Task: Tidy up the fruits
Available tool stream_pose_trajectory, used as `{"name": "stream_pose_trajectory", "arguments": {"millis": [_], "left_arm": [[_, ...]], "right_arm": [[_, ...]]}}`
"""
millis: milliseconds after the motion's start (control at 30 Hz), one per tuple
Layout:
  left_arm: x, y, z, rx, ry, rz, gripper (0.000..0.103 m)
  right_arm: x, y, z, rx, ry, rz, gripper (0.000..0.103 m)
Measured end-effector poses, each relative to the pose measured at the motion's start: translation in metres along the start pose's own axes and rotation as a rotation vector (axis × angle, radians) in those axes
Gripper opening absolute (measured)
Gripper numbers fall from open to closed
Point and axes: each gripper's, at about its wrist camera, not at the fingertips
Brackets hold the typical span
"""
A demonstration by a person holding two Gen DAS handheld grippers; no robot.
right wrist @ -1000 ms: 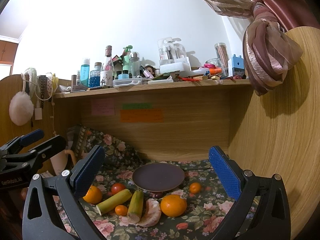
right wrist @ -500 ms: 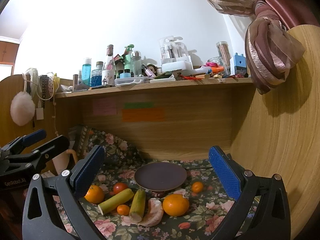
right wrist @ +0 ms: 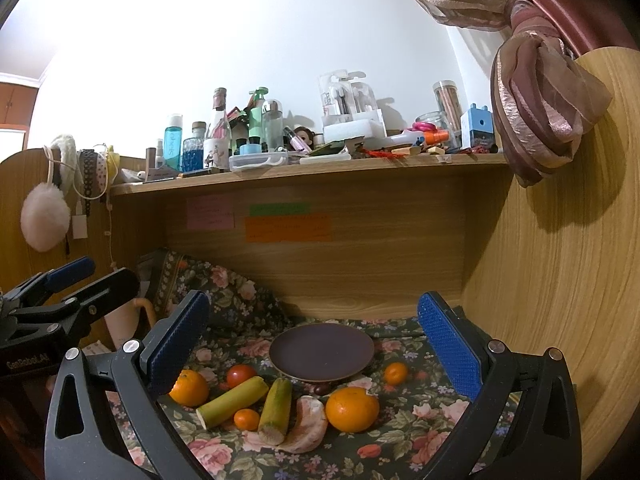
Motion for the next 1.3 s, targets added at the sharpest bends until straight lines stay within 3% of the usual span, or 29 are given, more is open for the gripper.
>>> {"name": "stream_pose_trajectory", "arguments": {"millis": [267, 433, 800, 900, 967, 1067, 1300], "left_arm": [[-0.002, 0.001, 0.006, -0.013, 0.014, -0.007, 0.103], [-0.013, 0.008, 0.021, -0.062, 0.015, -0.027, 0.103], [-0.067, 0.055, 0.079, -0.292, -0.086, -0.070, 0.103], [-0.081, 0.071, 0.093, -0.354, -0.111, -0.071, 0.102], [-0.087, 0.079, 0.100, -0.391, -0.123, -0.067, 0.097], [-0.097, 0.093, 0.113, -0.461, -0.147, -0.063, 0.089], [-0.119, 0.115, 0.137, -0.580, -0.155, -0.122, 0.079]], "right_arm": [[0.001, 0.003, 0.006, -0.017, -0.010, 0.006, 0.103], [0.008, 0.011, 0.021, -0.074, 0.000, 0.009, 0.103], [0.023, 0.063, 0.081, -0.346, -0.015, 0.023, 0.103], [0.026, 0.078, 0.095, -0.413, -0.025, 0.023, 0.098], [0.027, 0.086, 0.104, -0.459, -0.046, 0.021, 0.087], [0.028, 0.096, 0.118, -0.517, -0.095, 0.035, 0.080], [0.031, 0.109, 0.140, -0.598, -0.128, 0.052, 0.076]]}}
Point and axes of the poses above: each gripper's, at about its wrist camera, not at the fingertips, and z roughly the way its jaws point, x to its right, y to its underside, and after that the axes turned 9 degrees about -z, right-handed
